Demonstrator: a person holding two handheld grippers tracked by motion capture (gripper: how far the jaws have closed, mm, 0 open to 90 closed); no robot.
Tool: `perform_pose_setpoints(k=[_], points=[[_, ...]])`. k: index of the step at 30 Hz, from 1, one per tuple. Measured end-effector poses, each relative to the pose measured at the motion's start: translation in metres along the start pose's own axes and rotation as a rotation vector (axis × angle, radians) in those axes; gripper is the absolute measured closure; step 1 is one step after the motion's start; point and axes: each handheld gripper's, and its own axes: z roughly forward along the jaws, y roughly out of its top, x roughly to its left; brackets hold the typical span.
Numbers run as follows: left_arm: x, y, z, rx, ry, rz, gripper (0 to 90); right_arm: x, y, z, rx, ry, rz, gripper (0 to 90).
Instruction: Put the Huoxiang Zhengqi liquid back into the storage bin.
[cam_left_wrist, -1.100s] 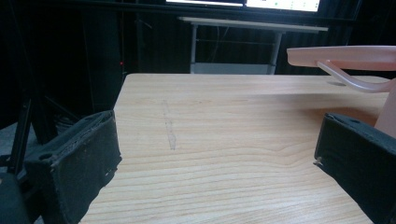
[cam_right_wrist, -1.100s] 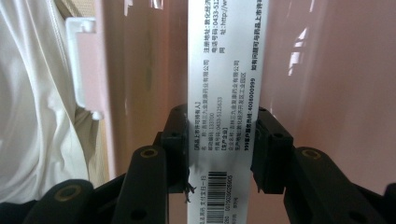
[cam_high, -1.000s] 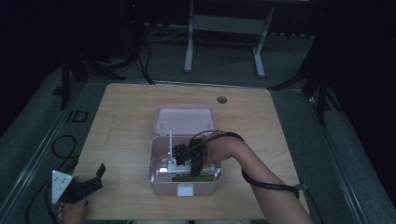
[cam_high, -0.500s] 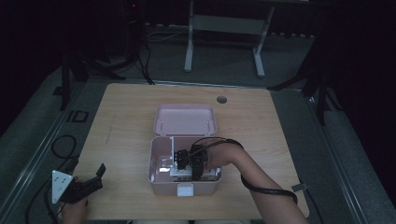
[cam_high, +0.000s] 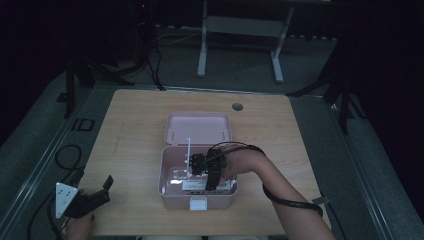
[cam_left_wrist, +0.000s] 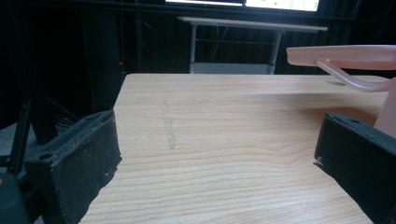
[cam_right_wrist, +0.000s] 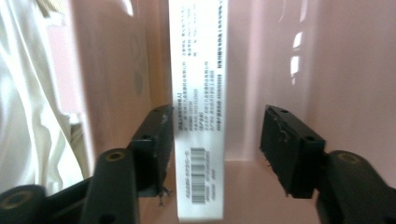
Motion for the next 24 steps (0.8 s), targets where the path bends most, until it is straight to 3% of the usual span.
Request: perform_pose_setpoints(k=[5, 12, 16, 20, 24], points=[[0.000, 0.000, 0.000, -0.002, 0.000, -0.001, 0.3, -0.003, -0.011, -0.024, -0.097, -0.041, 0.009, 31.0], [0.000, 0.000, 0.000, -0.003, 0.000, 0.000, 0.3, -0.012, -0.035, -0.052, -0.235, -0.100, 0.088, 21.7], [0.000, 0.000, 0.000, -0.002, 0.001, 0.003, 0.3, -0.016, -0.053, -0.060, -0.283, -0.113, 0.121, 14.1], [0.000, 0.000, 0.000, -0.002, 0.001, 0.001, 0.3, -0.020, -0.071, -0.063, -0.322, -0.119, 0.160, 13.3], [0.000, 0.000, 0.000, 0.000, 0.002, 0.004, 0.3, -0.024, -0.090, -0.063, -0.349, -0.153, 0.202, 13.1]])
